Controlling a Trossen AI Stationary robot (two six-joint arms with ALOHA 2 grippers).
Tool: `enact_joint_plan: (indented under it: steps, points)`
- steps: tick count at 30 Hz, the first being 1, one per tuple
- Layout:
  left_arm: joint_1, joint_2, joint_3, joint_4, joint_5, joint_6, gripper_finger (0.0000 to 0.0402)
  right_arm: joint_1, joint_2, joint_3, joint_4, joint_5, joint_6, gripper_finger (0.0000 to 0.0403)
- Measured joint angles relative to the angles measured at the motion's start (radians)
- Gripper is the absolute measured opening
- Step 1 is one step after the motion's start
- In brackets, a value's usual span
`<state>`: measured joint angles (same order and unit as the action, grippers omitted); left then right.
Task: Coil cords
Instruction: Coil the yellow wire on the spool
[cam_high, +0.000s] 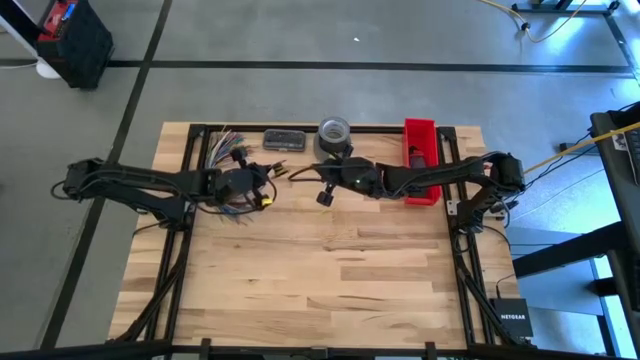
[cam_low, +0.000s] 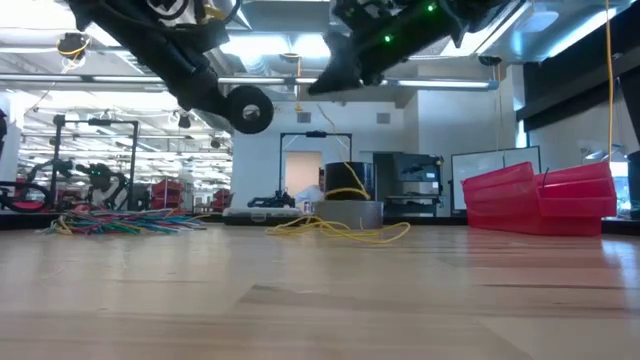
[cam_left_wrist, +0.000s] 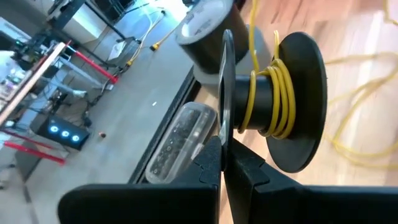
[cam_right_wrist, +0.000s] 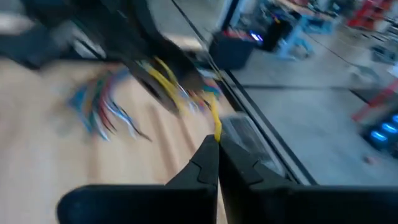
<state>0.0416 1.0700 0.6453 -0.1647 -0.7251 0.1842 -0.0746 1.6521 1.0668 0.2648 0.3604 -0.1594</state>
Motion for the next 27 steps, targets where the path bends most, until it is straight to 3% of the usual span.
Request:
enact_joint_plan:
  steps: [6,11,23,27]
  points:
    - [0.007,0.077,0.0,0.154,0.019,-0.027,0.0,0.012,0.059,0.0,0.182,-0.133,0.058,0.0005]
    - [0.007,0.137,0.0,0.305,0.015,-0.043,0.0,0.011,0.114,0.0,0.287,-0.17,0.08,0.0005]
    - [0.005,0.154,0.0,0.413,0.017,-0.024,0.0,0.049,0.219,0.06,0.36,-0.159,0.05,0.0005]
    - [-0.019,0.105,0.0,0.405,0.016,-0.007,0.0,0.049,0.237,0.062,0.323,-0.105,0.035,0.0005]
